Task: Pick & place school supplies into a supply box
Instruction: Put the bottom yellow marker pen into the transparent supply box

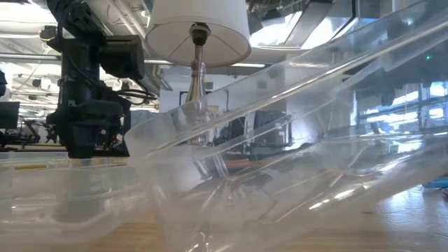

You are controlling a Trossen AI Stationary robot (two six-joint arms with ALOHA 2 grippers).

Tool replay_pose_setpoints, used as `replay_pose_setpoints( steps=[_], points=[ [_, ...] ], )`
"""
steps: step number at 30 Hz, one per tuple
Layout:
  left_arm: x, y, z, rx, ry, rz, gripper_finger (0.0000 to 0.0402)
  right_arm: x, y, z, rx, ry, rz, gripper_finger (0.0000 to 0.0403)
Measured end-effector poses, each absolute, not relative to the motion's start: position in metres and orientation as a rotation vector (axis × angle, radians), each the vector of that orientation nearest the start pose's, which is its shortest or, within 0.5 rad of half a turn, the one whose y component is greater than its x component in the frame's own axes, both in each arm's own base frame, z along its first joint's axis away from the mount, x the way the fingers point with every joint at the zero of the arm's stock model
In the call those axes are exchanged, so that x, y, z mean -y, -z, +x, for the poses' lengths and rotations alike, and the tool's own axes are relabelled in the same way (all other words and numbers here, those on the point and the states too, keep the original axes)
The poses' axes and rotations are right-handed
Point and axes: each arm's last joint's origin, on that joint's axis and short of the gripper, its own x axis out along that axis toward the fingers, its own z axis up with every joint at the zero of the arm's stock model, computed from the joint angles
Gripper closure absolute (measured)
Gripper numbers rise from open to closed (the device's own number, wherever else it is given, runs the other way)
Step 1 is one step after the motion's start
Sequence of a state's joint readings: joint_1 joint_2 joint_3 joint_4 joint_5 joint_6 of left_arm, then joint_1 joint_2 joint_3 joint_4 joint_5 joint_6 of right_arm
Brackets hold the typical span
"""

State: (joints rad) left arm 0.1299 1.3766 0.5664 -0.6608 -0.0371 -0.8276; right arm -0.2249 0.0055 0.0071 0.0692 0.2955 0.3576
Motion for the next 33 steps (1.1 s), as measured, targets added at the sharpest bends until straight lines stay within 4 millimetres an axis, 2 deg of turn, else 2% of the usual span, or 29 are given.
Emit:
replay_pose_setpoints(
  steps=[10, 14, 18, 21, 26, 33],
  points=[
    [-0.026, -0.134, 0.188, -1.308, -0.726, -0.741, 0.0343, 0.03, -0.172, 0.092, 0.164, 0.502, 0.352, 0.0244],
    [-0.025, -0.137, 0.187, -1.298, -0.692, -0.771, 0.0353, 0.03, -0.172, 0.092, 0.164, 0.502, 0.352, 0.0244],
    [-0.021, -0.144, 0.187, -1.275, -0.603, -0.877, 0.0354, 0.03, -0.172, 0.091, 0.164, 0.527, 0.333, 0.0244],
    [-0.018, -0.152, 0.195, -1.161, -0.568, -0.986, 0.0354, 0.031, -0.172, 0.091, 0.15, 0.542, 0.268, 0.0244],
    [-0.006, -0.17, 0.22, -0.875, -0.397, -1.072, 0.0358, 0.031, -0.172, 0.091, 0.136, 0.545, 0.222, 0.0244],
    [0.035, -0.2, 0.247, -0.509, -0.162, -1.148, 0.0359, 0.031, -0.172, 0.091, 0.136, 0.545, 0.222, 0.0244]
  ],
)
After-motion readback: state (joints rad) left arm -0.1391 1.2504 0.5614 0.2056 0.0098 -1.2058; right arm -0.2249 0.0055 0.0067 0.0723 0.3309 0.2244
